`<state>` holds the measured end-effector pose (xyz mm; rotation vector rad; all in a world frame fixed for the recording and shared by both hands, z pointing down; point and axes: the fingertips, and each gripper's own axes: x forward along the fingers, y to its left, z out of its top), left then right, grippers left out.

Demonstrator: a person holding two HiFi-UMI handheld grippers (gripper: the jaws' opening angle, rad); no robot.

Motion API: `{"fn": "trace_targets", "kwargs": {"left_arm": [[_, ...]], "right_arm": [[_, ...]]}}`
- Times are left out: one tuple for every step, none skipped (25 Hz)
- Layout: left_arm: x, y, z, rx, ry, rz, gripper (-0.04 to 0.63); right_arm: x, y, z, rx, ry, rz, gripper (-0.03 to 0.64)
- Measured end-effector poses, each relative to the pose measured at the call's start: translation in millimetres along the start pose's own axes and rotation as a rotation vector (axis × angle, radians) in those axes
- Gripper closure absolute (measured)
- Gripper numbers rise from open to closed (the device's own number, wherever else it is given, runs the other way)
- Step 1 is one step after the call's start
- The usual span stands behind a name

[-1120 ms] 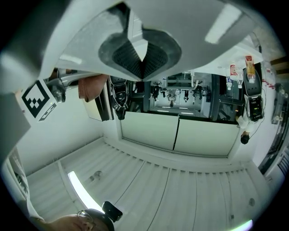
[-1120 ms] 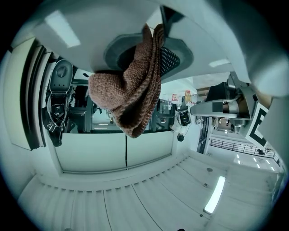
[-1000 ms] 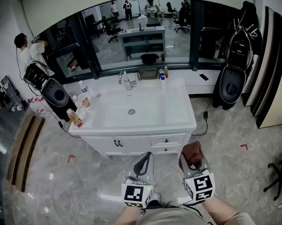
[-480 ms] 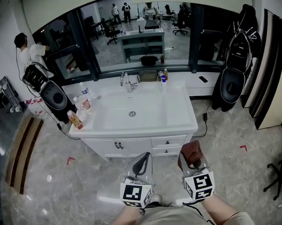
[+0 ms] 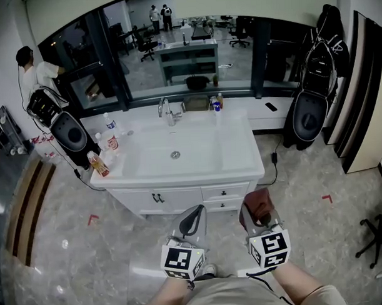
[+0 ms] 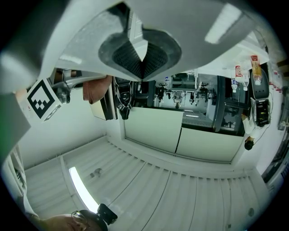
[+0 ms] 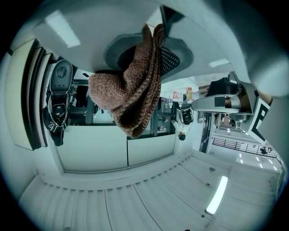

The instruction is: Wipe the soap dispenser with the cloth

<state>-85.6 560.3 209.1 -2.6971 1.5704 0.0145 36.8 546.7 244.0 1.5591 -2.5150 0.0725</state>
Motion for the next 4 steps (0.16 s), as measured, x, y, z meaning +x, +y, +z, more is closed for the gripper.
{"fn": "trace_targets", "kwargs": {"left_arm": [[0.6,0.5,-0.1,0.000,0.000,0.001,0.595],[1.3,1.0,0.3,0.000,0.000,0.003,0.595],[2.0,1.4,1.0,0.001,-0.001,0.006,0.595],[2.8,1.8,1.8,0.001,-0.002,0.008,0.595]], "right_arm": [[0.2,0.1,0.2,-0.002,-0.001,0.001,0.538],[0.3,-0.1,0.9,-0.005,-0.002,0.001,0.538],[0.3,-0.3,1.9,-0.008,-0.003,0.002,0.538],[0.3,-0.7,3.0,-0.012,-0.004,0.003,0.538]]}}
